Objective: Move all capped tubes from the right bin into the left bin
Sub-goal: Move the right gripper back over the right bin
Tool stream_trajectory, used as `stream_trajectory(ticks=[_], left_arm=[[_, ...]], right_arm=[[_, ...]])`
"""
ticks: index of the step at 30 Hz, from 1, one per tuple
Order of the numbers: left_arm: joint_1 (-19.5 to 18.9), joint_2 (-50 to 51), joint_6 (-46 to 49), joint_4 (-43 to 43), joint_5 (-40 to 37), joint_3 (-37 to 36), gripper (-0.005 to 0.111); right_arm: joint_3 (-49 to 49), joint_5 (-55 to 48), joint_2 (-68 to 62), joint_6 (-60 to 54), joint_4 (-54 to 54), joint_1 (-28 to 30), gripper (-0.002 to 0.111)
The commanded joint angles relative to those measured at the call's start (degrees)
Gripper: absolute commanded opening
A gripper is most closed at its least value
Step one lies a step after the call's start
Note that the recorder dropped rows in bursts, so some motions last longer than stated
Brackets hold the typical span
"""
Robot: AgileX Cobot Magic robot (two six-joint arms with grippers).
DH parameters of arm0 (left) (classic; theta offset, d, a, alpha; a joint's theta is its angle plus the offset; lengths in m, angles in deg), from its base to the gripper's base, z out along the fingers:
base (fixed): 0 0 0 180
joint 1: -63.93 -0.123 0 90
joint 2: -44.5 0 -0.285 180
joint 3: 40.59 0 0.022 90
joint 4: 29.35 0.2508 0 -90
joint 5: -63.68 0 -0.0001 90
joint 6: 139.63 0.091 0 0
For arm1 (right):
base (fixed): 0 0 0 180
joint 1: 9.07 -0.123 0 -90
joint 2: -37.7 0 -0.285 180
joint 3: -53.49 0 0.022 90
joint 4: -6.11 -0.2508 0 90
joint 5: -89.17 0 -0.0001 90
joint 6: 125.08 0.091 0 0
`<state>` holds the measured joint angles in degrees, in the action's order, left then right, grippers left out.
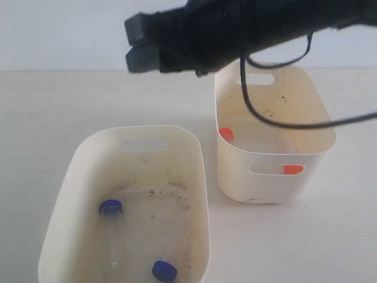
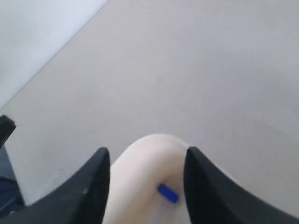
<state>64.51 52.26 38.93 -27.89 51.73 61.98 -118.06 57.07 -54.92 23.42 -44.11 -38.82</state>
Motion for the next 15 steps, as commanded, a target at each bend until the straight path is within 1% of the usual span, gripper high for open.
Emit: stream_trajectory(ticks=[1, 4, 8, 10, 12, 15], left_arm=[[-0.02, 0.03, -0.54, -0.36, 0.35, 0.21, 0.004], [-0.02, 0.03, -0.54, -0.36, 0.35, 0.21, 0.004], [-0.02, 0.03, -0.54, -0.36, 0.35, 0.21, 0.004], [-0.02, 0.03, -0.54, -0.36, 0.35, 0.21, 0.004], [-0.02, 0.03, -0.54, -0.36, 0.35, 0.21, 0.004], [-0.02, 0.03, -0.54, -0.36, 0.35, 0.21, 0.004]], right_arm=[[-7.59, -4.84, 0.33, 10.63, 19.1, 2.72, 0.037], [-10.23, -9.25, 0.33, 20.47, 35.28, 3.52, 0.037], [-11.43, -16.33, 0.2, 31.88, 57.44, 3.52, 0.037], [-11.43, -19.64, -0.04, 35.21, 66.04, 3.52, 0.037], [-12.06, -24.11, -1.34, 37.79, 71.28, 3.52, 0.036], [-13.67, -29.07, -4.5, 37.82, 72.61, 3.52, 0.036]])
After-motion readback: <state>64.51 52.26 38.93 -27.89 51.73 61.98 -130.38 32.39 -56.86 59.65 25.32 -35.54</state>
